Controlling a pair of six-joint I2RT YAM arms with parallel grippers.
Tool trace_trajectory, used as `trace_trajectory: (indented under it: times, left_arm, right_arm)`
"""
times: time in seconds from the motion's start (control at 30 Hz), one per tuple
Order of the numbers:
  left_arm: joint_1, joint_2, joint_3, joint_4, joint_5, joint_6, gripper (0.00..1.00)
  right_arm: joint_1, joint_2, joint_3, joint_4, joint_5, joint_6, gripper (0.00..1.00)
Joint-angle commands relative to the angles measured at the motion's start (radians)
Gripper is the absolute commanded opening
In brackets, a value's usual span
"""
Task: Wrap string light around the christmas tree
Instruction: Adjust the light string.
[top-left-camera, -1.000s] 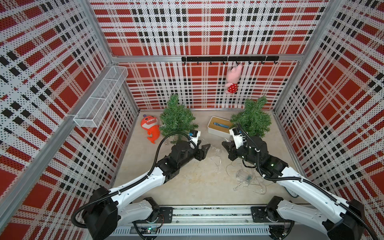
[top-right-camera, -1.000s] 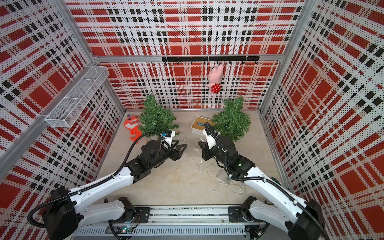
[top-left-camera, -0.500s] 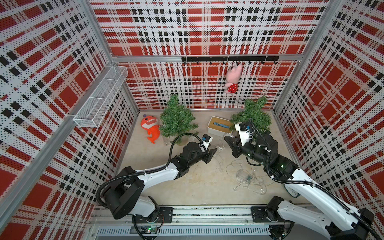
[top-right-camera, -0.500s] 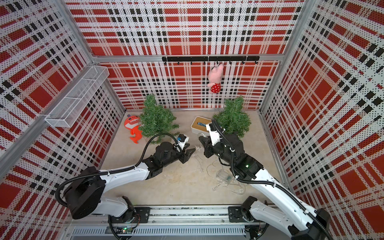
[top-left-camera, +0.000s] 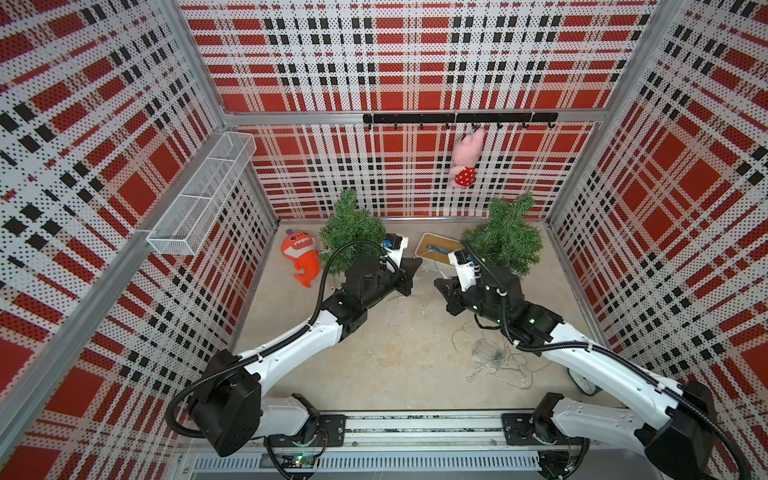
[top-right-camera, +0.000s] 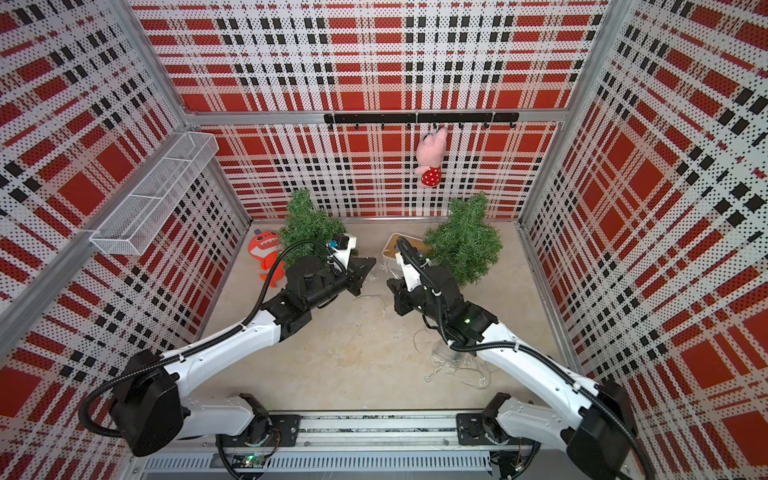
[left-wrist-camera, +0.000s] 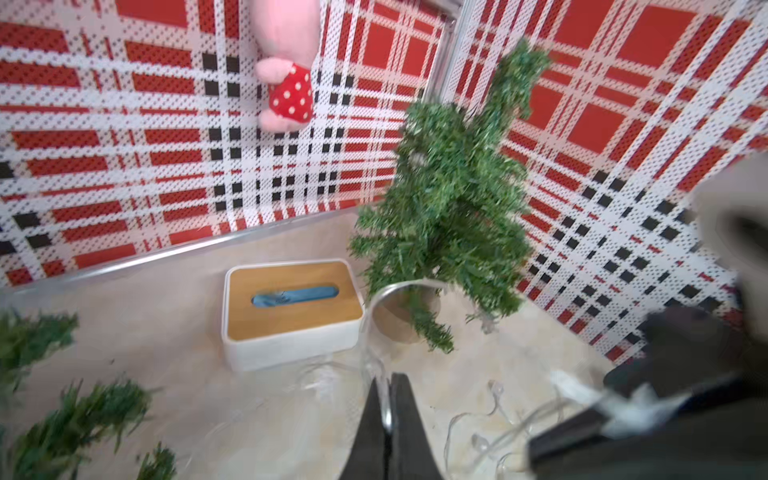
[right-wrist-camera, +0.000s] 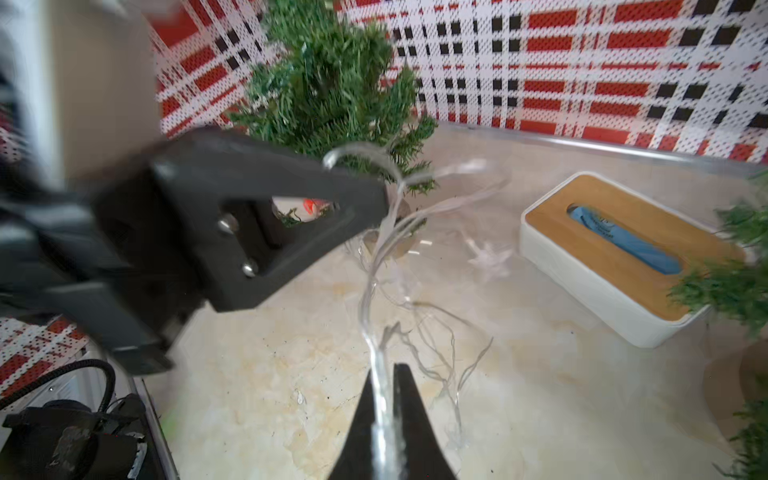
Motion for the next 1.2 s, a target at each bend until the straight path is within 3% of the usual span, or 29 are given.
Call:
trace_trajectory:
  times: [0.0,0.1,0.23,0.33,0.53,0.67,0.77,0.87,0.97,1.03,1.1,1.17]
  left_arm:
    - [-0.018,0.032,0.072,-0.149,0.008,-0.007,0.00]
    - [0.012,0.004,0.119,-0.253,-0.089,-0.011,0.00]
    - [0.101,-0.107,0.184,-0.437,-0.236,0.016,0.00]
    - [0.105,-0.184,0.215,-0.458,-0.157,0.006,0.00]
    - [-0.014,-0.176,0.329,-0.491,-0.033,0.018,0.00]
    - [0.030,-0.271,0.326,-0.328,0.159,-0.095,0.00]
    - [0.054,-0.306,0.344,-0.312,0.197,-0.140,0.00]
    - [0.059,-0.315,0.334,-0.340,0.207,-0.139,0.00]
    - [0.074,-0.264,0.335,-0.531,-0.001,-0.043,0.00]
    - [0.105,-0.238,0.270,-0.553,-0.059,-0.031,0.00]
    - [0.120,-0.229,0.184,-0.503,-0.078,-0.035,0.00]
    - [0.118,-0.233,0.097,-0.418,-0.069,-0.049,0.00]
  right_arm:
    - [0.010,0.067,0.010,0.111,0.008,0.055,0.00]
    - [-0.006,0.100,0.001,0.128,0.046,0.077,0.00]
    - [-0.126,0.079,-0.049,0.085,0.050,0.139,0.00]
    - [-0.139,0.030,-0.046,0.072,0.057,0.086,0.00]
    - [-0.138,-0.021,0.090,0.036,-0.078,0.028,0.00]
    - [-0.138,-0.035,0.150,0.028,-0.111,-0.004,0.00]
    - [-0.138,0.004,0.192,0.023,-0.149,-0.017,0.00]
    - [-0.136,0.053,0.196,0.118,-0.317,0.068,0.00]
    - [-0.080,0.144,0.237,0.129,-0.409,0.139,0.00]
    - [-0.017,0.179,0.283,0.105,-0.434,0.141,0.00]
    - [-0.002,0.158,0.268,0.260,-0.513,0.270,0.00]
    - [-0.007,0.127,0.202,0.501,-0.488,0.444,0.00]
